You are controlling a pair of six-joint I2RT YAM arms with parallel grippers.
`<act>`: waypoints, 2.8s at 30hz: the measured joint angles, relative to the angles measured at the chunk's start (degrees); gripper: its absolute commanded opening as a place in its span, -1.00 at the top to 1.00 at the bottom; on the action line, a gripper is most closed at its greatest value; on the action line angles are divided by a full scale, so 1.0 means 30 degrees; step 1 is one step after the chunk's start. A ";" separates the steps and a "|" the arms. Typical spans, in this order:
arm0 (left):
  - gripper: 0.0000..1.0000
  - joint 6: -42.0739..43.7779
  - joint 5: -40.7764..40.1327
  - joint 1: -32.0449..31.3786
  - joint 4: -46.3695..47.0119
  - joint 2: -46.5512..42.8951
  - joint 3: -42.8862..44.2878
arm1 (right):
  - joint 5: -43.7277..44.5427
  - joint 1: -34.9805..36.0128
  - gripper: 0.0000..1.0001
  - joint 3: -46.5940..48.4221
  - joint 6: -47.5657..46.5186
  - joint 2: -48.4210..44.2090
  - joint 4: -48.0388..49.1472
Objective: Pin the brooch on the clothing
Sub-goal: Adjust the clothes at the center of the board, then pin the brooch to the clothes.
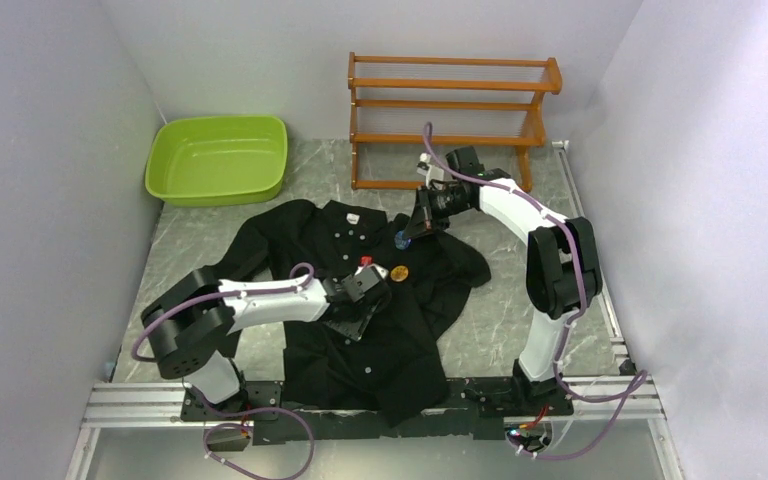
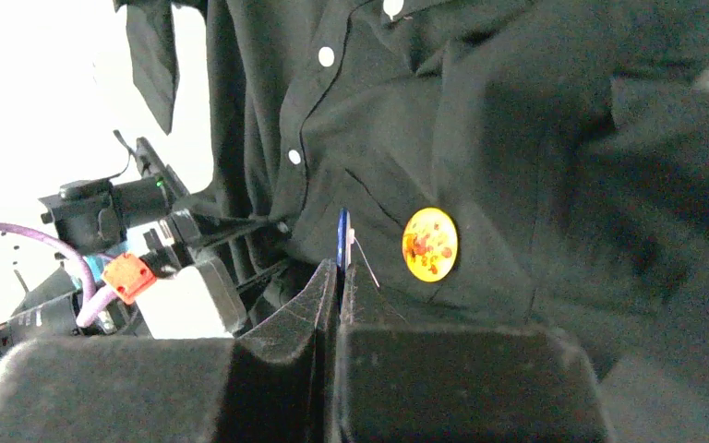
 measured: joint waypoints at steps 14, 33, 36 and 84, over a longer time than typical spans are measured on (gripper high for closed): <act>-0.68 -0.0095 0.1457 0.1770 -0.1173 -0.6215 0.1078 | -0.1574 0.2259 1.00 0.2732 -0.1464 0.3133 -0.2608; -0.51 0.2288 0.5486 0.7737 0.4488 0.4320 0.5501 | 0.2565 0.0597 1.00 0.0984 -0.0153 0.1807 -0.2280; -0.30 0.2769 0.5377 0.7737 0.4648 0.5960 0.6790 | 0.3432 0.0095 1.00 0.0335 -0.0095 0.0372 -0.2142; -0.56 0.2878 0.6623 1.0076 0.5610 -0.2812 -0.0138 | -0.2594 0.2718 1.00 1.0965 -0.1479 1.1387 -0.6011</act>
